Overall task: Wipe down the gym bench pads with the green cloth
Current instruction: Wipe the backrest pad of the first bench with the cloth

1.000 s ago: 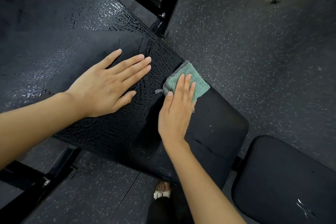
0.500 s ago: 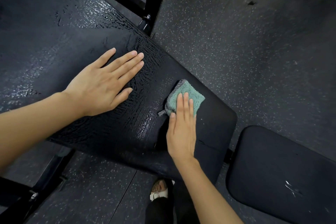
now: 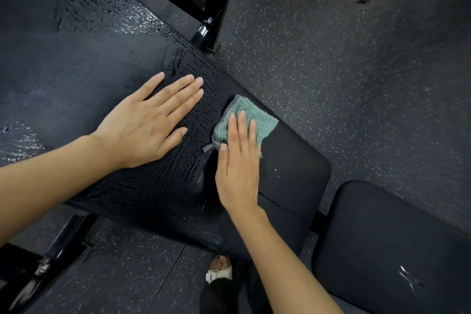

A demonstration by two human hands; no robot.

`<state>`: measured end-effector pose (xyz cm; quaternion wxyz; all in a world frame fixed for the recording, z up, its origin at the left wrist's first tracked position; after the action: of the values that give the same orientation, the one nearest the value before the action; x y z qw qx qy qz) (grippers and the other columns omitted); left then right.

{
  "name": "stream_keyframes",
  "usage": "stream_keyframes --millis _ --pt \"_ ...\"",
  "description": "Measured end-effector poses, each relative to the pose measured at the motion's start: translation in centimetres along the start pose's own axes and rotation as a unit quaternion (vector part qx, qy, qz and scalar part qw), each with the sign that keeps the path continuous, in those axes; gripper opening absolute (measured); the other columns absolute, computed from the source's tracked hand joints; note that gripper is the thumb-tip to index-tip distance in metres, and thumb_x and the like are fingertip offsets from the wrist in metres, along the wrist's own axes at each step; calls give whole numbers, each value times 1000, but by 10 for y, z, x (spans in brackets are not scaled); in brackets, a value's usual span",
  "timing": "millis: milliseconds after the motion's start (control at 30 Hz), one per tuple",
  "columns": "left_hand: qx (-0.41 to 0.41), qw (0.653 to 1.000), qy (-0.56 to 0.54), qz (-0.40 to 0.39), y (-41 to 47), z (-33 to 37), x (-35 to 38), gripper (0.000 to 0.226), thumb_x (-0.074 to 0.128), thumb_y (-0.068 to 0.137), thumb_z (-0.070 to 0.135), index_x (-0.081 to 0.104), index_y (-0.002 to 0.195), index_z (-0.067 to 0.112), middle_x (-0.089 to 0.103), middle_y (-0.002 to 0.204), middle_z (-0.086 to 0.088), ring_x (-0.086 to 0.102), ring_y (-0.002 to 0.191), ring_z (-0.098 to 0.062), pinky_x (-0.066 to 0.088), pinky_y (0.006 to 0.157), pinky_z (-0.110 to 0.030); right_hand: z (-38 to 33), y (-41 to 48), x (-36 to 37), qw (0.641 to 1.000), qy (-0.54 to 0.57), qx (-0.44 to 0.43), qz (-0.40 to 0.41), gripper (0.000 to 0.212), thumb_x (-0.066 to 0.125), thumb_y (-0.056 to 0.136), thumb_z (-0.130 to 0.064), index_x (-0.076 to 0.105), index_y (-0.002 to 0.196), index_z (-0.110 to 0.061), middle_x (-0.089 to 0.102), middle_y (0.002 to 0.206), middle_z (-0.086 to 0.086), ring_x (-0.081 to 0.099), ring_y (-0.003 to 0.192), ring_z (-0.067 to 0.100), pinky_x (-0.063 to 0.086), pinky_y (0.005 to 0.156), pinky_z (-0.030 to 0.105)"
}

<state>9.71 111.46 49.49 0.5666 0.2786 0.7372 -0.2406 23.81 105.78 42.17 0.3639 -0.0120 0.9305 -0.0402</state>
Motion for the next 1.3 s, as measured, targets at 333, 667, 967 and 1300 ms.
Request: stream_keyframes --millis 333,667,967,1300 --pt "18 1000 -9 -18 22 31 9 68 21 101 41 18 156 1 12 165 -14 11 153 -25 14 123 -51 96 -27 -24 995 -22 87 32 54 11 102 -39 3 154 -29 -3 163 -14 -11 149 4 11 123 43" --pt "27 999 -19 -24 43 56 19 69 18 100 43 16 156 2 9 166 -13 9 154 -24 12 124 -49 66 -4 -19 990 60 113 57 55 17 103 -31 5 156 -24 -7 162 -14 -16 148 5 -1 123 38" --pt "17 999 -18 -34 49 60 20 70 19 100 43 15 156 2 8 166 -13 8 154 -24 13 123 -50 50 24 -28 999 13 -25 -17 52 26 106 -25 9 156 -26 1 164 -11 -11 149 6 5 123 40" --pt "12 999 -11 -43 48 60 21 70 21 100 43 14 157 3 8 166 -11 8 154 -24 12 124 -50 133 -19 -42 993 47 106 25 51 24 106 -25 8 155 -26 2 162 -16 -10 148 1 10 123 42"
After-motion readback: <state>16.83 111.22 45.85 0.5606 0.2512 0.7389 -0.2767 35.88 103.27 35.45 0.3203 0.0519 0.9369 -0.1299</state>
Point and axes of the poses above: each hand's wrist, its own y-axis towards the middle knuckle, its own x-axis out of the palm, z = x × y, the point moved 7 cm from there along y, towards the middle knuckle
